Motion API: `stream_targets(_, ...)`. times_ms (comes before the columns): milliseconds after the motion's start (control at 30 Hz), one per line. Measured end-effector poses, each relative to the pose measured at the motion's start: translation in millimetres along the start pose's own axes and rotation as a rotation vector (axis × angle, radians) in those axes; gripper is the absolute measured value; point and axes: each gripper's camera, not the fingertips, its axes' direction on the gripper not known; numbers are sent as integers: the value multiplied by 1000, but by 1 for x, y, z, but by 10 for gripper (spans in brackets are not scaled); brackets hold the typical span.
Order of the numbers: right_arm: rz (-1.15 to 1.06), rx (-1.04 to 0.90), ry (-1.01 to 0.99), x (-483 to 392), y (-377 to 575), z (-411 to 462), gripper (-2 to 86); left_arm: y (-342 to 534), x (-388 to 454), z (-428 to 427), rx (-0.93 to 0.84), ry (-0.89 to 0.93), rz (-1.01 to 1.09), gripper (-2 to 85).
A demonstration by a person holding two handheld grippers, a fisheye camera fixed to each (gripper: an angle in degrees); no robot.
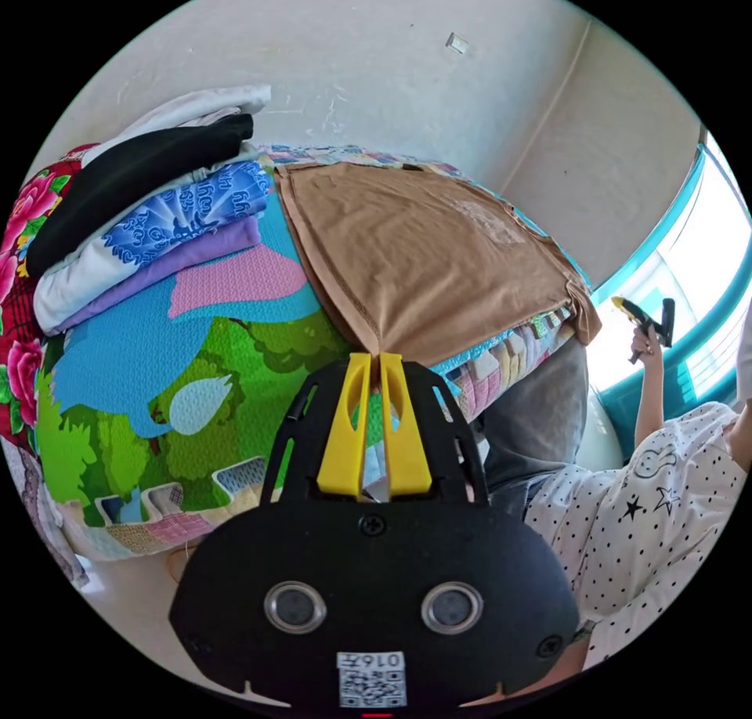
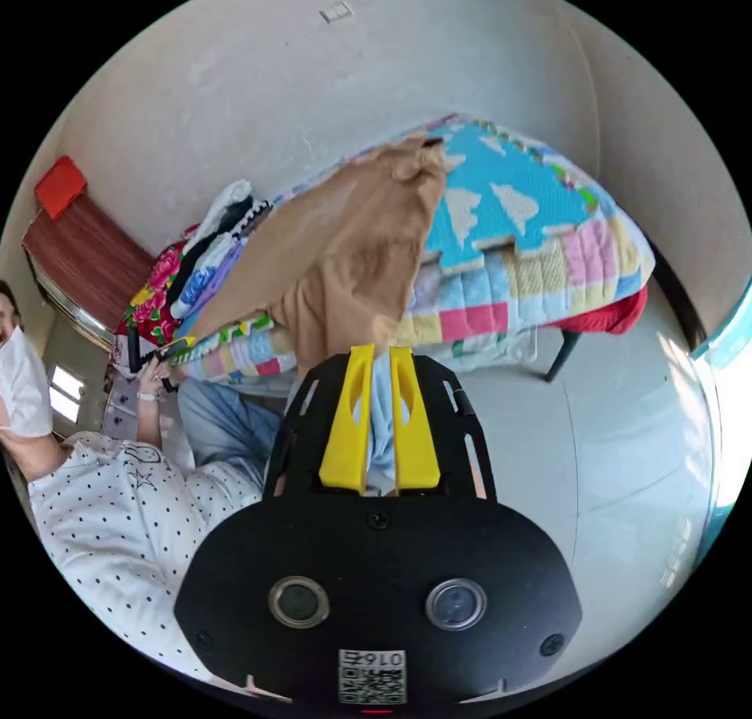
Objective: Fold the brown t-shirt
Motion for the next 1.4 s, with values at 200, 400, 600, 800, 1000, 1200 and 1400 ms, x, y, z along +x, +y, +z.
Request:
stream_targets(200,-84,118,-6,22,-116,16,117,-1,2,6,-8,-30,10,-7)
stream_targets(400,172,-137,-12,114,-194,97,115,6,-6,2,14,13,-18,-6)
stream_targets(600,251,-205,-238,148,-226,114,96,1,-14,7,-1,44,-32,-7)
stream_targets(800,204,-289,-220,141,-250,132,34,1,-13,2,9,29,-24,-7)
stream_targets(1000,132,-259,-109,134,-280,110,5,9,-9,-10,33,33,-22,-8)
stream_targets(1200,105,-315,181,137,-292,105,9,12,-8,5,-7,8,-18,-8)
stream_targets(1400,137,-307,-38,143,-304,122,73,13,-13,7,3,33,-41,-8)
